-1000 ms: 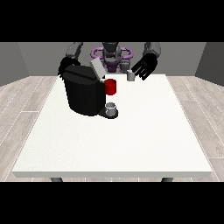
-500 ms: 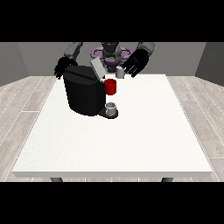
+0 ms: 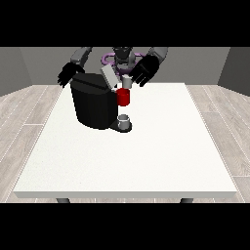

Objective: Insert the coffee pod into the coffee machine and close the lid

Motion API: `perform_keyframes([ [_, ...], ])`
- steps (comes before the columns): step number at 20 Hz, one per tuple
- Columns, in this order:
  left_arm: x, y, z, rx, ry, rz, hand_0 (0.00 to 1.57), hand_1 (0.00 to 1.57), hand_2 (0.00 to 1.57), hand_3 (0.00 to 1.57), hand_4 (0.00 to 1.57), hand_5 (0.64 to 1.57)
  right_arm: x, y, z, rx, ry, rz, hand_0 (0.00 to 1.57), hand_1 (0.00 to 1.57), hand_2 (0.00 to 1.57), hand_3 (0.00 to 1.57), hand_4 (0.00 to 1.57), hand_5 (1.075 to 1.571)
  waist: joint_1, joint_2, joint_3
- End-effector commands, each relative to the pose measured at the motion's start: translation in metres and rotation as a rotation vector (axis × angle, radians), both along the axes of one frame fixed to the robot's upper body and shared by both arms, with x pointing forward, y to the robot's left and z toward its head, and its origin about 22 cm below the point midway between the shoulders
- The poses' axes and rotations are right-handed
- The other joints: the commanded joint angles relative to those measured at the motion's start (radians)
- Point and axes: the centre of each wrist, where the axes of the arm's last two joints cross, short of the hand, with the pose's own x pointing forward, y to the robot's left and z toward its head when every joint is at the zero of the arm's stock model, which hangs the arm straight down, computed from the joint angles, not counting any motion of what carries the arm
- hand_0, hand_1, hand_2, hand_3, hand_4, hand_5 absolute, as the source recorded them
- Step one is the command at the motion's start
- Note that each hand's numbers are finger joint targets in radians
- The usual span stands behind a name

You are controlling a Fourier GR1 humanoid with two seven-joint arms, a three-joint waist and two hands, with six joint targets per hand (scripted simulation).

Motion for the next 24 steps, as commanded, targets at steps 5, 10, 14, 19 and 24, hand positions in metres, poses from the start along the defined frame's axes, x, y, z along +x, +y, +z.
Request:
perform_keyframes([
  [5,0.002,-0.008,0.008,0.016,-0.028,0.006,1.33,1.33,1.34,1.23,0.50,1.571,0.000,-0.002,0.004,-0.013,-0.055,0.025,0.00,0.00,0.00,0.00,0.52,1.571,-0.019,0.053,0.0000],
  [10,0.003,-0.012,-0.001,0.043,0.005,-0.016,1.25,1.25,1.29,1.21,0.51,1.571,0.003,-0.021,0.007,0.046,-0.033,-0.009,0.00,0.00,0.00,0.00,0.50,1.571,-0.008,0.028,0.0001],
  [14,0.003,-0.012,-0.016,0.030,0.023,-0.013,1.18,1.18,1.26,1.19,0.50,1.571,-0.005,-0.018,-0.002,0.031,-0.011,-0.014,0.00,0.00,0.00,0.00,0.53,1.571,0.001,0.017,-0.0001],
  [19,0.006,-0.025,0.007,0.028,-0.008,-0.014,1.20,1.20,1.28,1.21,0.52,1.571,-0.003,0.009,0.000,0.033,-0.038,0.000,0.00,0.00,0.00,0.00,0.44,1.571,-0.020,0.050,-0.0001],
  [24,0.005,-0.015,0.007,0.048,0.015,-0.047,1.19,1.19,1.25,1.18,0.49,1.571,0.002,0.003,0.005,0.039,-0.023,-0.037,0.00,0.00,0.00,0.00,0.43,1.571,0.015,0.042,-0.0002],
])
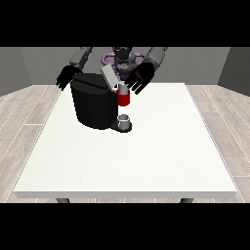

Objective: Insert the coffee pod into the coffee machine and close the lid

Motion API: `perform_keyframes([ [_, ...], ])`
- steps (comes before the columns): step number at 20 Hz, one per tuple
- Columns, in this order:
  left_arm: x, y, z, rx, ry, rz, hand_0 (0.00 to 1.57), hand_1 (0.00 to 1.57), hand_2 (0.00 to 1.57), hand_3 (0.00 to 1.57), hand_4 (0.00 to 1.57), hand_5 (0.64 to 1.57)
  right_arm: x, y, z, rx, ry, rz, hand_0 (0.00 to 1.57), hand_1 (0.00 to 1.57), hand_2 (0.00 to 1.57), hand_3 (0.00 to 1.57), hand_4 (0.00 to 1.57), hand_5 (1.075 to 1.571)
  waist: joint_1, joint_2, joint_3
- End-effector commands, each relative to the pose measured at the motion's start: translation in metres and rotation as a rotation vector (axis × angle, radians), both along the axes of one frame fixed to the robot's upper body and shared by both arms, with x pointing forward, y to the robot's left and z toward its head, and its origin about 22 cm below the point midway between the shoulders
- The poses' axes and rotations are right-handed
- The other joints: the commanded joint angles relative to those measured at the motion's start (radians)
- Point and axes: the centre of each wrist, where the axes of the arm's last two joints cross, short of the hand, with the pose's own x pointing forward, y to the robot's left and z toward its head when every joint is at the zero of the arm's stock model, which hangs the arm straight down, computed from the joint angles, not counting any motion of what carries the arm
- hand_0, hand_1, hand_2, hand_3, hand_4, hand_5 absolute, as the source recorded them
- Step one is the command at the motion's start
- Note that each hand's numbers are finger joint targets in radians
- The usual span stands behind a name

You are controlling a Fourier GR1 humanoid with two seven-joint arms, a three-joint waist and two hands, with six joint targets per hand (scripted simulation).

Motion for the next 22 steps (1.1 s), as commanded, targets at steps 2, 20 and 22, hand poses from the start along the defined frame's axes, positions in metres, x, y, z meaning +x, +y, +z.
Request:
perform_keyframes([
  [2,0.002,-0.003,-0.006,0.005,0.005,0.024,1.22,1.22,1.27,1.20,0.49,1.571,0.003,0.000,0.010,-0.011,-0.022,0.023,0.00,0.00,0.00,0.00,0.42,1.571,-0.022,0.029,-0.0005],
  [20,0.002,0.006,-0.002,0.029,0.017,0.040,1.07,1.07,1.12,0.95,0.38,1.571,-0.003,0.011,0.003,-0.015,-0.010,0.025,0.00,0.00,0.00,0.00,0.48,1.571,-0.026,0.018,-0.0006],
  [22,0.000,0.008,0.001,0.054,0.015,-0.007,1.06,1.06,1.12,0.96,0.37,1.571,-0.004,-0.002,-0.012,-0.001,0.004,-0.006,0.00,0.00,0.00,0.00,0.46,1.571,0.013,0.012,-0.0003],
])
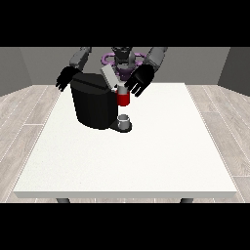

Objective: Insert the coffee pod into the coffee machine and close the lid

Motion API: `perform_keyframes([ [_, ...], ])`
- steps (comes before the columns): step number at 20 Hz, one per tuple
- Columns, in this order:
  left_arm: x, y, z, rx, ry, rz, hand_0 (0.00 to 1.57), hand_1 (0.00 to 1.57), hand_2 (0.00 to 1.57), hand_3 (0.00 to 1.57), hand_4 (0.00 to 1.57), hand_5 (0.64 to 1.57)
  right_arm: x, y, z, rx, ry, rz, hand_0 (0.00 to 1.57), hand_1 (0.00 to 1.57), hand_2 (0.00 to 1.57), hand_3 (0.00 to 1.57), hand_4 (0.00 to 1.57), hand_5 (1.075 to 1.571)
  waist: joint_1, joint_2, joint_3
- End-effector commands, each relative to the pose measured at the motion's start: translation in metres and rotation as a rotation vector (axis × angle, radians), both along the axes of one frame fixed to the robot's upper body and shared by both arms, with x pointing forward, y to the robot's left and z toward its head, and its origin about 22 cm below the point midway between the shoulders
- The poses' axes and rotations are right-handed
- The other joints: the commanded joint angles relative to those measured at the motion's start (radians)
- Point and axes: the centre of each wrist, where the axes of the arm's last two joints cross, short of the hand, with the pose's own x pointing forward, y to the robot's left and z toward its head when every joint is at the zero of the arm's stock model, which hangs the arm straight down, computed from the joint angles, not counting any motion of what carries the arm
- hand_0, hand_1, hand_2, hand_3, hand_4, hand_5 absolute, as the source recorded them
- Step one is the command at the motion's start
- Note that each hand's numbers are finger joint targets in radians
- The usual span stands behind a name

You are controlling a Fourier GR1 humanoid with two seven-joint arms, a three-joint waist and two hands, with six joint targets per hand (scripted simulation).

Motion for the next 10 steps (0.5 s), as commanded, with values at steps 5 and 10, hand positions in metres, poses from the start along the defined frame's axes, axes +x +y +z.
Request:
perform_keyframes([
  [5,-0.001,-0.001,-0.009,0.031,-0.021,-0.006,1.02,1.02,1.09,0.90,0.37,1.571,0.000,-0.008,-0.002,-0.002,0.016,-0.020,0.00,0.00,0.00,0.00,0.45,1.571,0.008,-0.004,-0.0011],
  [10,-0.002,0.008,-0.012,0.119,0.029,-0.043,0.00,0.00,0.00,0.00,0.00,1.571,0.000,0.000,-0.005,0.013,0.004,-0.025,0.00,0.00,0.00,0.00,0.37,1.571,0.010,0.019,-0.0010],
])
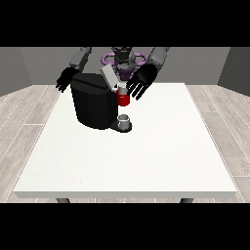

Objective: Insert the coffee pod into the coffee machine and close the lid

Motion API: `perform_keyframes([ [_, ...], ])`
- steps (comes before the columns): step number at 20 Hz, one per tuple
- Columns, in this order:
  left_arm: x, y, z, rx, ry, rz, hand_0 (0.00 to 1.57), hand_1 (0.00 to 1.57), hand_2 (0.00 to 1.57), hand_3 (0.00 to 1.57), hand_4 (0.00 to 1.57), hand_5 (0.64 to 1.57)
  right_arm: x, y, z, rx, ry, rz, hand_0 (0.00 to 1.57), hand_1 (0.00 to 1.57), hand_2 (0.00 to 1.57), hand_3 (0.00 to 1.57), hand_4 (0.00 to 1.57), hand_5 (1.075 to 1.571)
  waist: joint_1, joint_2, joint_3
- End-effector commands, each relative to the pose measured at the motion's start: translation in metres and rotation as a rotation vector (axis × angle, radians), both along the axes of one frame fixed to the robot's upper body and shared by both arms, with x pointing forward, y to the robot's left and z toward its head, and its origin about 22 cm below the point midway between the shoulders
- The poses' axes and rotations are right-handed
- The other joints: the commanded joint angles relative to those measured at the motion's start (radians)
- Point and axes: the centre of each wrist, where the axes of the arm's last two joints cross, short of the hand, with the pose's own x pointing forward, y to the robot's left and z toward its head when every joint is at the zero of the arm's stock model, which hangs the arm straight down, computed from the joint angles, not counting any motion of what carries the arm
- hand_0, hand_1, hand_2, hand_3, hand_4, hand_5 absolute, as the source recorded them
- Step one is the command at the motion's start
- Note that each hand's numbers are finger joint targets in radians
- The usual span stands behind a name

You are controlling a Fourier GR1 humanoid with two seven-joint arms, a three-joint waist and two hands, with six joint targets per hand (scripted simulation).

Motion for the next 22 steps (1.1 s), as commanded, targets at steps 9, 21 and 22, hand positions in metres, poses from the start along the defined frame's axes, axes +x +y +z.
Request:
perform_keyframes([
  [9,-0.003,0.008,-0.027,0.057,0.109,-0.030,0.00,0.00,0.00,0.00,0.00,1.571,-0.015,-0.010,-0.023,-0.009,0.052,-0.029,0.00,0.00,0.00,0.00,0.42,1.571,0.032,-0.090,-0.0026],
  [21,-0.011,-0.007,-0.086,-0.080,0.204,0.001,0.00,0.00,0.00,0.00,0.00,1.571,-0.034,-0.018,-0.039,0.007,0.134,-0.053,0.00,0.00,0.00,0.00,0.43,1.571,0.070,-0.231,-0.0030],
  [22,-0.013,-0.020,-0.095,-0.080,0.200,-0.010,0.00,0.00,0.00,0.00,0.00,1.571,-0.029,-0.013,-0.032,0.026,0.137,-0.045,0.00,0.00,0.00,0.00,0.42,1.571,0.075,-0.234,-0.0029],
])
